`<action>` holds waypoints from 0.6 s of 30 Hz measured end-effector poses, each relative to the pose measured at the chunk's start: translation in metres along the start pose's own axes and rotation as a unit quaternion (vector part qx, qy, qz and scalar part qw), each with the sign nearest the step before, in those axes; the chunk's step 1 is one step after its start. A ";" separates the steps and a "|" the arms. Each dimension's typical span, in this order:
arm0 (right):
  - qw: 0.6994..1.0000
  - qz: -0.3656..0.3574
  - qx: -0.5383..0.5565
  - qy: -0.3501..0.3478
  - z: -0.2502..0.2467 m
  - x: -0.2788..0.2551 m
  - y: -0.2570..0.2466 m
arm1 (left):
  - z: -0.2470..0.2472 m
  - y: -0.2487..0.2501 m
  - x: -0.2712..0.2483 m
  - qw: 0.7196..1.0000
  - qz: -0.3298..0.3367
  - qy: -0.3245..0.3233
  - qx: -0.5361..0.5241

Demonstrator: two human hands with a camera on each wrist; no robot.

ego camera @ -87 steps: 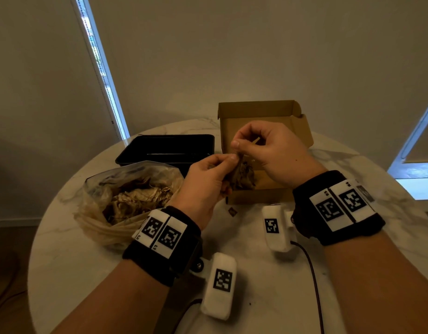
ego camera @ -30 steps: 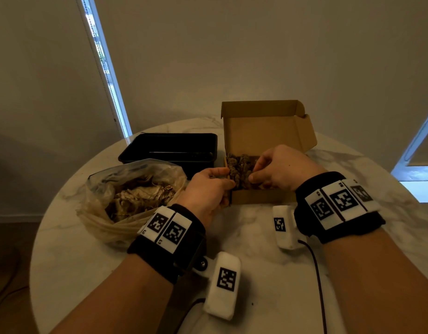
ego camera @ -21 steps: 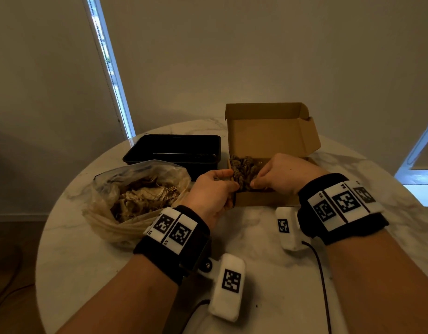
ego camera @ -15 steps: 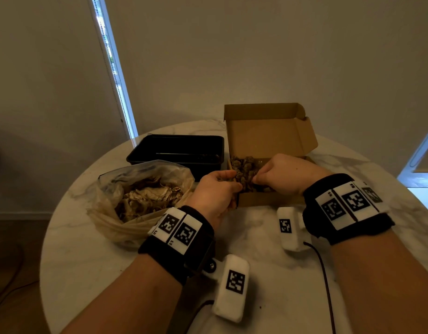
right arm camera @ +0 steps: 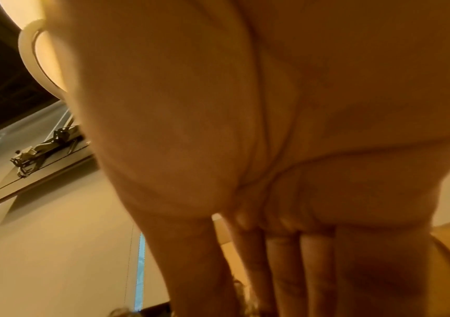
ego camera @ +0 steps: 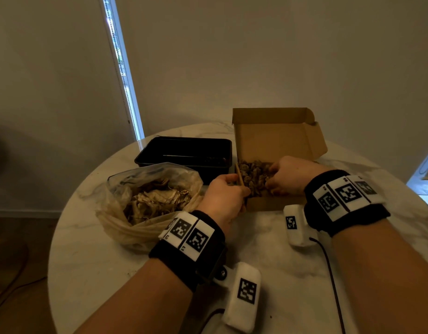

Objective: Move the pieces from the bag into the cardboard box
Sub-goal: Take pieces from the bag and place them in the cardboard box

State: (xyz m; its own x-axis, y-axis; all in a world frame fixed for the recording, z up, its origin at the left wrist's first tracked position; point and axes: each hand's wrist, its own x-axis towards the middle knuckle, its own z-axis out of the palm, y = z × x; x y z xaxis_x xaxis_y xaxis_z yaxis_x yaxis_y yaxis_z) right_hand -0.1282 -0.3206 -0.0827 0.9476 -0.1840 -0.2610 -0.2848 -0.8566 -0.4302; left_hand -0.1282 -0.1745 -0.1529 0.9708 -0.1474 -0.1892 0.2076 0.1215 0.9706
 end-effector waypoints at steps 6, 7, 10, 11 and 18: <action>0.995 -0.078 -0.055 -0.011 -0.005 -0.011 -0.004 | 0.002 0.001 -0.002 1.000 0.004 -0.004 -0.005; 0.995 -0.079 -0.059 -0.013 -0.005 -0.012 -0.004 | 0.002 0.001 -0.002 1.000 0.004 -0.005 -0.005; 0.996 -0.073 -0.045 -0.014 -0.004 -0.011 -0.002 | 0.002 0.001 -0.002 1.000 0.003 -0.006 -0.001; 0.997 -0.069 -0.023 -0.018 -0.003 -0.010 -0.001 | 0.002 0.001 -0.002 1.000 0.002 -0.006 0.000; 0.996 -0.072 0.042 -0.032 -0.002 -0.006 0.002 | -0.002 0.003 -0.003 1.000 -0.001 0.000 0.004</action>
State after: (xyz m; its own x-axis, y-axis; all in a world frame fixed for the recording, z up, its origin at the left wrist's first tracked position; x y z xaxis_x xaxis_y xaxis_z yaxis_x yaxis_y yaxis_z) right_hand -0.1342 -0.3223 -0.0809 0.9693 -0.0282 -0.2441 -0.1594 -0.8281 -0.5374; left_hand -0.1303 -0.1721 -0.1497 0.9704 -0.1470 -0.1917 0.2090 0.1126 0.9714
